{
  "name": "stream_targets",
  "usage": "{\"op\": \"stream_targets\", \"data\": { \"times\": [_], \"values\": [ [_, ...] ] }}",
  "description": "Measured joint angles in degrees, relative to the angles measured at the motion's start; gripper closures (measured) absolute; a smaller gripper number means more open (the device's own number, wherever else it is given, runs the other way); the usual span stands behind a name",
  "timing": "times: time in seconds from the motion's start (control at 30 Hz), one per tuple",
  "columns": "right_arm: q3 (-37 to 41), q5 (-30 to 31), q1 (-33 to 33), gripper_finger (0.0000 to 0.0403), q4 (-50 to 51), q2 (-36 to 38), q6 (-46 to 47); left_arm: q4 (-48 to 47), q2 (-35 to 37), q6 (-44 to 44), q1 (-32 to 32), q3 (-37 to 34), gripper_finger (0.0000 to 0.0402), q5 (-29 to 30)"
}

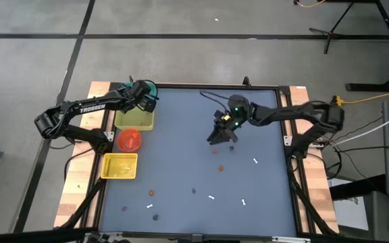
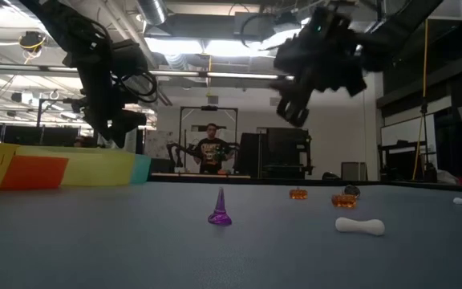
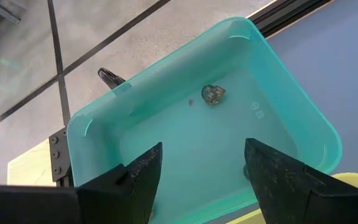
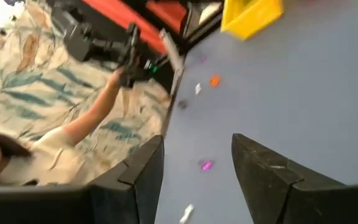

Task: Sort Halloween decoration
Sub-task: Put the top right white bone toy into the yellow basket

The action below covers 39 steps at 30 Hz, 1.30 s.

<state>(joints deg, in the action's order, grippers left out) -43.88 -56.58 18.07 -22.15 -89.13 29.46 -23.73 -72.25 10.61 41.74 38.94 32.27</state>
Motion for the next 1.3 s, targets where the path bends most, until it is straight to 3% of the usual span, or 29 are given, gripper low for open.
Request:
{"op": "stream_targets", "data": {
  "times": [0.1, 0.23, 0.5, 0.63, 0.77, 1.03, 1.3],
  "values": [
    [0.00, 0.87, -2.57, 0.0214, 8.43, 4.54, -0.90, -0.03, 0.00, 0.64, -0.13, 0.00, 0.0190, 0.00],
    [0.00, 8.26, -7.01, 0.0214, 22.65, 11.02, -1.49, -0.07, 0.00, 2.58, -0.31, 0.00, 0.0190, 0.00],
    [0.00, 35.59, -18.95, 0.0214, 50.33, 22.72, 0.72, -0.09, 0.00, 2.58, -0.28, 0.00, 0.0190, -0.02],
    [0.00, 49.49, -25.65, 0.0214, 59.90, 24.45, 6.67, -0.09, 0.00, 2.58, -0.29, 0.00, 0.0190, -0.02],
    [0.02, 58.27, -31.10, 0.0214, 66.73, 23.60, 14.29, -0.07, 0.00, 2.58, -0.28, 0.00, 0.0190, -0.02],
    [0.02, 61.47, -37.30, 0.0214, 76.31, 20.20, 27.26, -0.17, 0.00, 2.75, -0.30, 0.00, 0.0190, -0.02],
    [2.62, 63.06, -38.34, 0.0214, 77.10, 15.85, 29.04, -0.17, 0.00, 2.75, -0.30, 0.00, 0.0190, -0.02]
  ]
}}
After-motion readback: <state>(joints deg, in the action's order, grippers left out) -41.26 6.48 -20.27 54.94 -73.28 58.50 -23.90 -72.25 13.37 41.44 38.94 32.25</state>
